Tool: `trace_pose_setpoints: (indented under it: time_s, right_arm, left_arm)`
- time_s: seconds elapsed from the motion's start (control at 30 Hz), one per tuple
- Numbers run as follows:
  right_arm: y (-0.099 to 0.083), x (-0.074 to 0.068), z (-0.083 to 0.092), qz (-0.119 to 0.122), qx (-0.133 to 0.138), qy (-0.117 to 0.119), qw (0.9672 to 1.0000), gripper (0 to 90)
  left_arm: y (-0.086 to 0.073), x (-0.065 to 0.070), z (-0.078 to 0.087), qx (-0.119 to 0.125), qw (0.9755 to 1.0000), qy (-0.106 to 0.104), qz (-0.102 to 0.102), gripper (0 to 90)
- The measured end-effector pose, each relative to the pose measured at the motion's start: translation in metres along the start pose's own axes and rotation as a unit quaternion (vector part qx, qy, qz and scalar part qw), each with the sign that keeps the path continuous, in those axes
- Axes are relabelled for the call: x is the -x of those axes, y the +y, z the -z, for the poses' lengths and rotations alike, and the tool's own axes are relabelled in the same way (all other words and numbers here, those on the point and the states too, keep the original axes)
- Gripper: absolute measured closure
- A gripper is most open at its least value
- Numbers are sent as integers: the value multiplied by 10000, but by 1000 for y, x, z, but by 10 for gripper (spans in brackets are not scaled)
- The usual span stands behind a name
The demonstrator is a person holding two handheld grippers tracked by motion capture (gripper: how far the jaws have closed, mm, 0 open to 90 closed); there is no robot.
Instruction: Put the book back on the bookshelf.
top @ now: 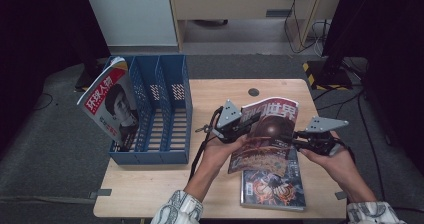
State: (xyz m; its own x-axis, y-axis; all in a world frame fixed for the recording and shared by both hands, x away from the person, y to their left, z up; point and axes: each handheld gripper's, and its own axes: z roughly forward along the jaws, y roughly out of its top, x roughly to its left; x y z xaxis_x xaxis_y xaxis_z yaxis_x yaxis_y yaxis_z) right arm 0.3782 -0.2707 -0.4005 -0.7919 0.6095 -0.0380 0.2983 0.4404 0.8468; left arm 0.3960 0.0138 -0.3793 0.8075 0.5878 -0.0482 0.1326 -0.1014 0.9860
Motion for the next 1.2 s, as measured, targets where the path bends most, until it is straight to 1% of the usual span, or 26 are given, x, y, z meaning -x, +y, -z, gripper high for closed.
trace_pose_setpoints:
  time_s: [0.07, 0.1, 0.2, 0.23, 0.47, 0.6, 0.63, 0.73, 0.8, 0.93, 1.0, 1.07, 1.2]
  right_arm:
    - [2, 1, 1, 13, 1, -28, 10000, 772]
    - [4, 3, 2, 62, -8, -124, 9999, 777]
    - [6, 3, 2, 105, -28, -191, 9998, 780]
    - [7, 3, 2, 121, -36, -228, 9997, 781]
    - [6, 2, 3, 151, -18, -210, 9997, 781]
    - [6, 1, 3, 166, -20, -209, 9996, 781]
    - [6, 1, 3, 166, -20, -209, 9996, 781]
    - [5, 0, 5, 221, -30, -186, 9996, 781]
    - [6, 0, 5, 257, -25, -184, 9995, 781]
    - [6, -1, 5, 284, -19, -194, 9994, 781]
    - [6, -1, 5, 314, -18, -195, 9993, 781]
    - [6, -1, 5, 332, -13, -204, 9992, 781]
    - [6, -3, 4, 393, 7, -258, 9989, 782]
  left_arm:
    - [1, 0, 0, 21, 10000, -10, -9, 828]
    - [1, -1, 1, 43, 10000, -16, -39, 828]
    - [1, -1, 1, 62, 10000, -23, -25, 827]
    - [1, -1, 2, 87, 9999, -43, -54, 827]
    - [-3, -1, 5, 214, 9996, -145, -54, 823]
    - [-4, -1, 6, 264, 9993, -251, -19, 818]
    - [-4, -1, 6, 264, 9993, -251, -19, 811]
    - [-3, 0, 6, 311, 9989, -335, 31, 794]
    - [-3, 0, 6, 292, 9988, -393, 32, 777]
    - [-2, -1, 6, 264, 9987, -445, 36, 751]
    - [-1, -1, 7, 246, 9984, -511, 30, 741]
    - [1, 0, 7, 246, 9983, -534, 40, 731]
    - [3, 1, 7, 244, 9983, -530, -6, 735]
